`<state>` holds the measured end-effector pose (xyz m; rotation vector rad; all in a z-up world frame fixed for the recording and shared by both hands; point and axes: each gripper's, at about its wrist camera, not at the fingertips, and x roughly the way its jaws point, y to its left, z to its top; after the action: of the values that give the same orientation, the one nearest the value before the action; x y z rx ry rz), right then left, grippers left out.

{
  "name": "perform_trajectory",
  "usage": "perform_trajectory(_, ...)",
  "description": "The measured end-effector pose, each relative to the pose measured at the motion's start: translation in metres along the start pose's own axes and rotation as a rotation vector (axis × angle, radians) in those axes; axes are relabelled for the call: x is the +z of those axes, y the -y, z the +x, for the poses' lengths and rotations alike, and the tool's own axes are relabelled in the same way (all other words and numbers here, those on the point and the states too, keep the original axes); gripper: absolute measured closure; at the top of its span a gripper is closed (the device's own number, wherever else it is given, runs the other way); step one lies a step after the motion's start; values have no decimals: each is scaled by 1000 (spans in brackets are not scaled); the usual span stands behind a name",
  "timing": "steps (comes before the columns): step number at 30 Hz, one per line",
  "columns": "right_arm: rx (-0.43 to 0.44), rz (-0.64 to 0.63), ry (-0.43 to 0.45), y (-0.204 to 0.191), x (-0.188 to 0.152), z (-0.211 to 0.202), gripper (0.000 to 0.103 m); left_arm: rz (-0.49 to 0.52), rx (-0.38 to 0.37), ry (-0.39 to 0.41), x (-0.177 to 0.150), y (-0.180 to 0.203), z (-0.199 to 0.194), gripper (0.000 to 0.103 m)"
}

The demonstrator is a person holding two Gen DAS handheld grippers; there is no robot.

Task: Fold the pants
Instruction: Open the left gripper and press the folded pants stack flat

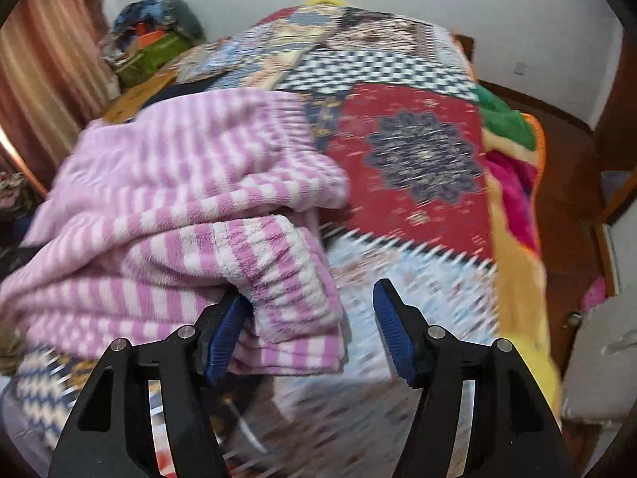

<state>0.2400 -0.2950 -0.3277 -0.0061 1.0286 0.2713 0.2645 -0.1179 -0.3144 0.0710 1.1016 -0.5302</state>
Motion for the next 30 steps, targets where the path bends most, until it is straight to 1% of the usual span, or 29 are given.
perform_trajectory(1,-31,1,0,6,3,4,44,4,-1,5,2,6,2,59)
perform_trajectory(5,-69,24,-11,18,3,3,44,24,14,11,8,18,4,59)
perform_trajectory(8,-79,29,5,16,-2,-17,44,2,-24,4,9,4,-8,59)
perform_trajectory(10,-74,25,27,10,-5,-35,44,-26,-44,16,11,-9,-21,59)
perform_trajectory(11,-66,25,39,8,-5,-41,44,-40,-38,38,13,-16,-30,59)
perform_trajectory(14,-33,22,85,-6,-7,-67,42,-48,51,124,24,-35,-54,59)
perform_trajectory(16,1,22,109,-16,-7,-77,42,-56,85,159,35,-49,-62,58)
perform_trajectory(18,50,18,126,-31,-9,-87,42,-59,113,170,48,-61,-61,58)
perform_trajectory(20,87,11,129,-43,-12,-88,42,-58,133,145,65,-74,-48,55)
perform_trajectory(21,105,8,126,-48,-12,-86,42,-55,129,130,71,-79,-41,55)
perform_trajectory(23,142,7,114,-60,-17,-84,42,-38,101,74,86,-86,-15,51)
perform_trajectory(25,177,16,103,-70,-22,-81,42,-21,87,33,92,-88,6,50)
perform_trajectory(27,211,35,97,-74,-23,-77,42,1,58,-25,96,-89,31,46)
perform_trajectory(28,226,46,97,-76,-23,-75,42,13,56,-62,96,-90,46,44)
perform_trajectory(30,243,63,90,-77,-21,-70,42,33,73,-110,91,-91,66,43)
